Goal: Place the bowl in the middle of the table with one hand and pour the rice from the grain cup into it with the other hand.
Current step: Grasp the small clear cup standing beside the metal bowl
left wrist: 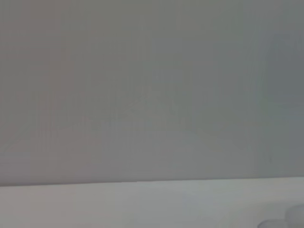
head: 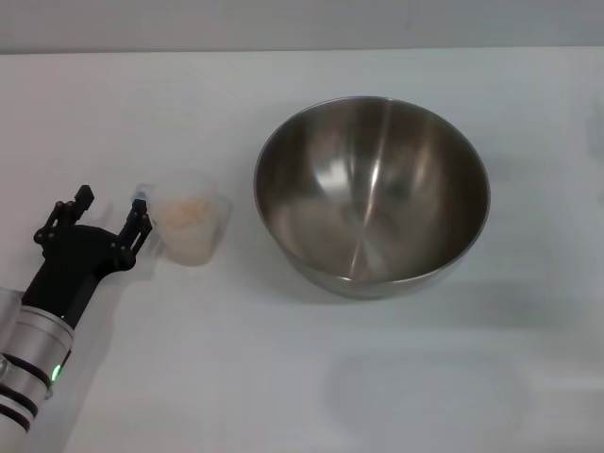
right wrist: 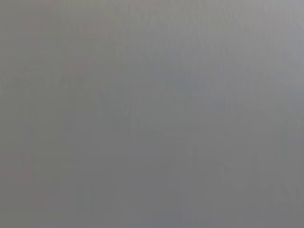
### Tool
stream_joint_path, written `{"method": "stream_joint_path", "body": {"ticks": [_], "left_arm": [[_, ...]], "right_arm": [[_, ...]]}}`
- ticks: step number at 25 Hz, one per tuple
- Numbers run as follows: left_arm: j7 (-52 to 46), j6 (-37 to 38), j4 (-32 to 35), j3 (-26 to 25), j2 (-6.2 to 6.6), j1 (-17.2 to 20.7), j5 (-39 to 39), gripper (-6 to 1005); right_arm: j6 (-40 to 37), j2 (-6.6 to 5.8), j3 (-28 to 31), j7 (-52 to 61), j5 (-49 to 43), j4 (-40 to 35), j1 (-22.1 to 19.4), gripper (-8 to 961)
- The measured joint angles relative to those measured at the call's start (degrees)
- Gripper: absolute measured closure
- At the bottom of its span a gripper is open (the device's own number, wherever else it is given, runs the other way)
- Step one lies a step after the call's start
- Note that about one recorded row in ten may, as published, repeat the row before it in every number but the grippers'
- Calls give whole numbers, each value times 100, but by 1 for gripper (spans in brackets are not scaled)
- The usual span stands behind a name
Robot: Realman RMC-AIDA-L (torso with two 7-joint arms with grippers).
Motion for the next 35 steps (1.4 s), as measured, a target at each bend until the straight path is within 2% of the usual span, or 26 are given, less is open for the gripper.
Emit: {"method": "stream_joint_path", "body": {"ticks": [2, 12, 21, 26, 31, 32, 35], "left_arm": [[0, -15, 0, -1, 0, -5, 0, 227], [-2, -43, -15, 15, -7, -58, 0, 601], [43, -61, -138, 16, -9, -87, 0, 893], [31, -37, -170, -53, -9, -86, -15, 979], [156, 222, -226, -152, -9, -133, -24, 976], [570, 671, -227, -211, -5, -279, -17, 975], [1439, 1093, -295, -234, 0, -500, 7, 974]], "right_arm": [[0, 0, 0, 1, 0, -9, 0, 475], [0, 0, 1, 1, -9, -13, -2, 475], [-24, 0, -7, 1, -9, -21, 5, 475], [-39, 0, -8, 3, -9, -21, 7, 475], [-43, 0, -9, 30, -9, -17, 8, 475], [-44, 0, -8, 31, -9, -12, 12, 475], [-60, 0, -8, 32, -10, -13, 23, 475]]}}
